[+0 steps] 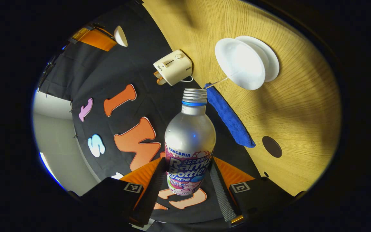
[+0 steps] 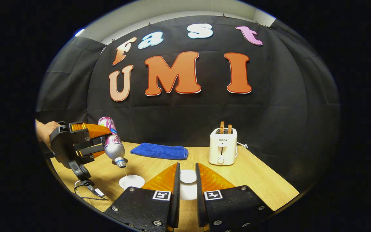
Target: Open the teacup lid with one hand, grasp the water bottle and pour water into the teacup with the other hand; after pouring, place the water bottle on the coaster and then close the teacup lid.
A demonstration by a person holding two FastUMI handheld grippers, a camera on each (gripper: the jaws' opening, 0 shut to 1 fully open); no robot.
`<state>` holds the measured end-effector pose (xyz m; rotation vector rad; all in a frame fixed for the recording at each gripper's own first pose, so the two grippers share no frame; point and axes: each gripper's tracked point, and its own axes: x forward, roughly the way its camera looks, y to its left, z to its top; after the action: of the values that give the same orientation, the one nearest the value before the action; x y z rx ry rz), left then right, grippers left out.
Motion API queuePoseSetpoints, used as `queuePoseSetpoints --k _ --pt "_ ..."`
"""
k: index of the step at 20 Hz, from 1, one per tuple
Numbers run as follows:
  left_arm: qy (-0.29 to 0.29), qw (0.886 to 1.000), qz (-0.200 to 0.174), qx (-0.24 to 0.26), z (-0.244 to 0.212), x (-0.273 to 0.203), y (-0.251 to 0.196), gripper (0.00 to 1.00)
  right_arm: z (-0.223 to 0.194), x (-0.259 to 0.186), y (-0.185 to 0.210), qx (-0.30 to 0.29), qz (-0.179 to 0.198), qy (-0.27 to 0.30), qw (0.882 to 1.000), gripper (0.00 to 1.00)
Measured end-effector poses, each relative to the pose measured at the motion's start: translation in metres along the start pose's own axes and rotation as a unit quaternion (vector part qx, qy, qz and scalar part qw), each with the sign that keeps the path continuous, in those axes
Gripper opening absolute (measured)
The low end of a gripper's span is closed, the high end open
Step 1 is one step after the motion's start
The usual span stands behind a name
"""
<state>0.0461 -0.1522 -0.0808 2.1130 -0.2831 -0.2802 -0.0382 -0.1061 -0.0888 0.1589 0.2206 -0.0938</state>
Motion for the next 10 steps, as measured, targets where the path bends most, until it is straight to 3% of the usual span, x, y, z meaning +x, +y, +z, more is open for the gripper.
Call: queuePoseSetpoints --k 7,10 --pt "-0.005 0.998 0.026 -0.058 -0.005 0.001 0.013 0.84 0.002 -0.001 0.001 -0.002 -0.004 0.002 1.000 0.23" --pt "0.009 0.991 0.037 -0.127 -0.021 0.002 0.015 0.84 0.004 0.000 0.004 -0.003 -0.003 0.000 1.000 0.23"
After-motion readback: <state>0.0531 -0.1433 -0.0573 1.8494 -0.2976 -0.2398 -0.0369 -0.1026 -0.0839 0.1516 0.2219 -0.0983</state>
